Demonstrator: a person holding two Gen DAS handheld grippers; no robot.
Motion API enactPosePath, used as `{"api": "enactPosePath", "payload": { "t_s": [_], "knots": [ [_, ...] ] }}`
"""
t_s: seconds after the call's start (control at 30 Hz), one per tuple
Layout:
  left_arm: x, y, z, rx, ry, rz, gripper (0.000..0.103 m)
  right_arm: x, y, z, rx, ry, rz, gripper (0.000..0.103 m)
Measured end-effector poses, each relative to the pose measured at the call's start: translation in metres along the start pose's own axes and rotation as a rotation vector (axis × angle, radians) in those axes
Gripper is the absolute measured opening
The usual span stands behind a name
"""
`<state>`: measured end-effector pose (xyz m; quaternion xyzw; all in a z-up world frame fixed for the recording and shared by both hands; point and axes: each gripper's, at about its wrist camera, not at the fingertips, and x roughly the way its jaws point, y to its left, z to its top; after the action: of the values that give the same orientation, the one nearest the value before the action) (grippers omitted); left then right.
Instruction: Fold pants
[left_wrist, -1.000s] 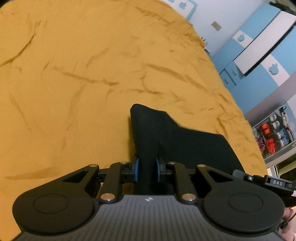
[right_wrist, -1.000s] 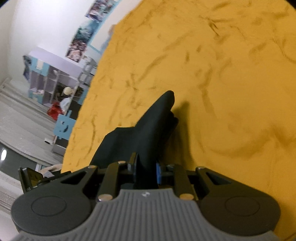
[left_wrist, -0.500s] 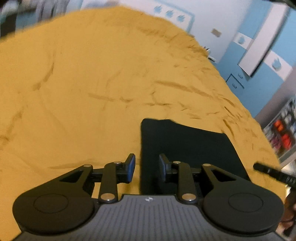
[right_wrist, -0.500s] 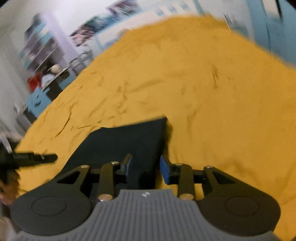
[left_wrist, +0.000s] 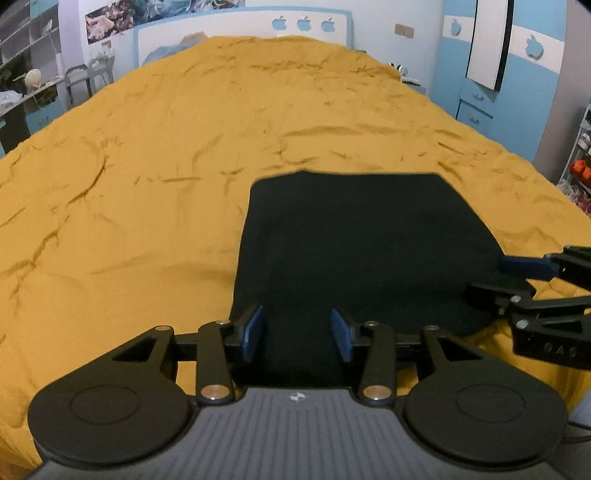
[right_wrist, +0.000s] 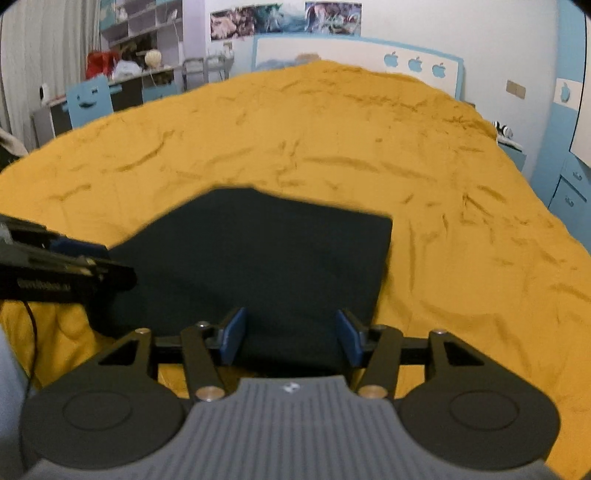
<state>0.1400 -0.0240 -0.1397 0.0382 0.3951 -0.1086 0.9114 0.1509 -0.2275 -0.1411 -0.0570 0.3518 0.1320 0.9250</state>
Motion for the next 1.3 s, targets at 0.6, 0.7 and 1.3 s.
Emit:
{"api": "enactPosePath", "payload": {
  "t_s": [0.6, 0.7, 1.3],
  "knots": [
    [-0.094, -0.005, 0.050, 0.057, -0.209, 0.068, 0.073, -0.075, -0.007, 0.060, 0.021, -0.108, -0.001, 0.080],
    [-0.123, -0.018, 0.057, 0.079, -0.295, 0.150, 0.090, -0.109, 0.001, 0.070, 0.014, -0.197, -0.043, 0.082],
    [-0.133, -0.027, -0.001, -0.074, -0.144, 0.207, 0.091, -0.143, 0.063, -0.003, 0.064, -0.137, -0.130, 0.082]
  ]
}}
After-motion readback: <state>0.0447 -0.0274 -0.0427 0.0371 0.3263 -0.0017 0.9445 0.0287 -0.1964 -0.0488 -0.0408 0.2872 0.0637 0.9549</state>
